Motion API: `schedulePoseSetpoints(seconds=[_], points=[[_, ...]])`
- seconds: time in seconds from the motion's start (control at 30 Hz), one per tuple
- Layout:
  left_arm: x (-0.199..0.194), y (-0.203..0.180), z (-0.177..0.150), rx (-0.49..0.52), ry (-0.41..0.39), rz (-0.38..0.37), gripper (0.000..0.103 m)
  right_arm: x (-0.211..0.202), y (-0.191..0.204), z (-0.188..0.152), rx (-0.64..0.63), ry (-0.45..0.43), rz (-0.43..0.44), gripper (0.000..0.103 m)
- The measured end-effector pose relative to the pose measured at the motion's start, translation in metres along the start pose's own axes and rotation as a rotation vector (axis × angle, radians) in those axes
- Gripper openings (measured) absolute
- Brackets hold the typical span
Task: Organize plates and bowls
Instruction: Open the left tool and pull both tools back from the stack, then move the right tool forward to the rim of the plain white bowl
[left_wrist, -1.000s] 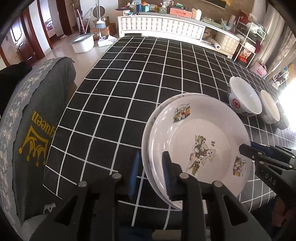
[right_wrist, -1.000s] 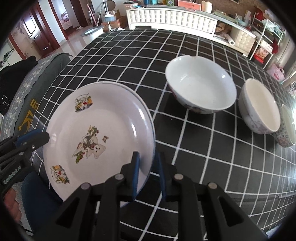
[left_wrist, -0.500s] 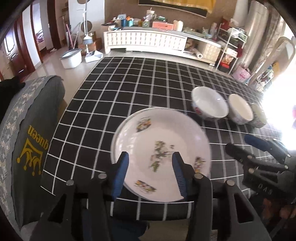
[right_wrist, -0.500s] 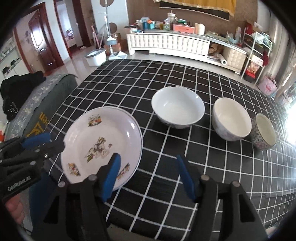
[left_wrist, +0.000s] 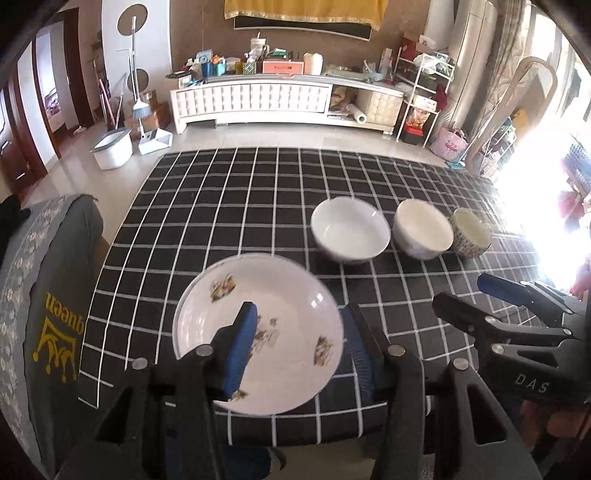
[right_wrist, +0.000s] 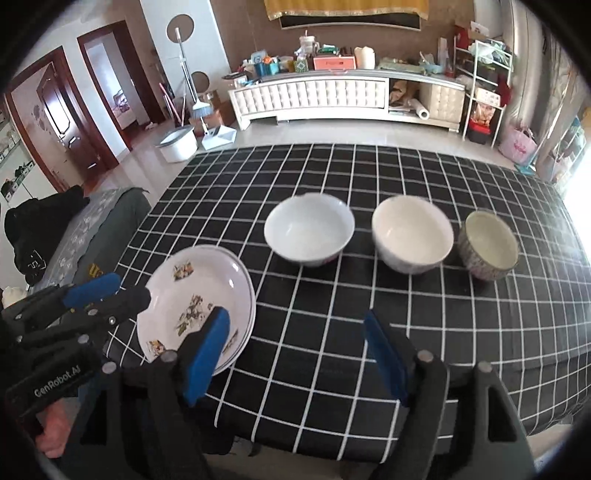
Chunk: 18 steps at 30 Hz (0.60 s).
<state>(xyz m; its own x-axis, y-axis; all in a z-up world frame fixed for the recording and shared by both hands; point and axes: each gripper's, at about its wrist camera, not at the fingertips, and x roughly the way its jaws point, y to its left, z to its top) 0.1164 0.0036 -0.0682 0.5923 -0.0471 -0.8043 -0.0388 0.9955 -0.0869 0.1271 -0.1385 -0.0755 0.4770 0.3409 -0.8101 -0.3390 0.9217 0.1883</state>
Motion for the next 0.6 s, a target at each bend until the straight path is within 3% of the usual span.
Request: schedulePoseSetpoints(seconds=[0.37, 0.6], points=[[0.007, -0.013, 0.05, 0.032, -0.021, -0.006, 0.046, -0.005, -0.022, 0.04, -0.011, -0.013, -0.017, 0.079], [0.039, -0.014, 0.079, 0.019, 0.064, -0.069, 0.046, 0.018, -0.034, 0.064, 0.009, 0.047, -0.001, 0.079]])
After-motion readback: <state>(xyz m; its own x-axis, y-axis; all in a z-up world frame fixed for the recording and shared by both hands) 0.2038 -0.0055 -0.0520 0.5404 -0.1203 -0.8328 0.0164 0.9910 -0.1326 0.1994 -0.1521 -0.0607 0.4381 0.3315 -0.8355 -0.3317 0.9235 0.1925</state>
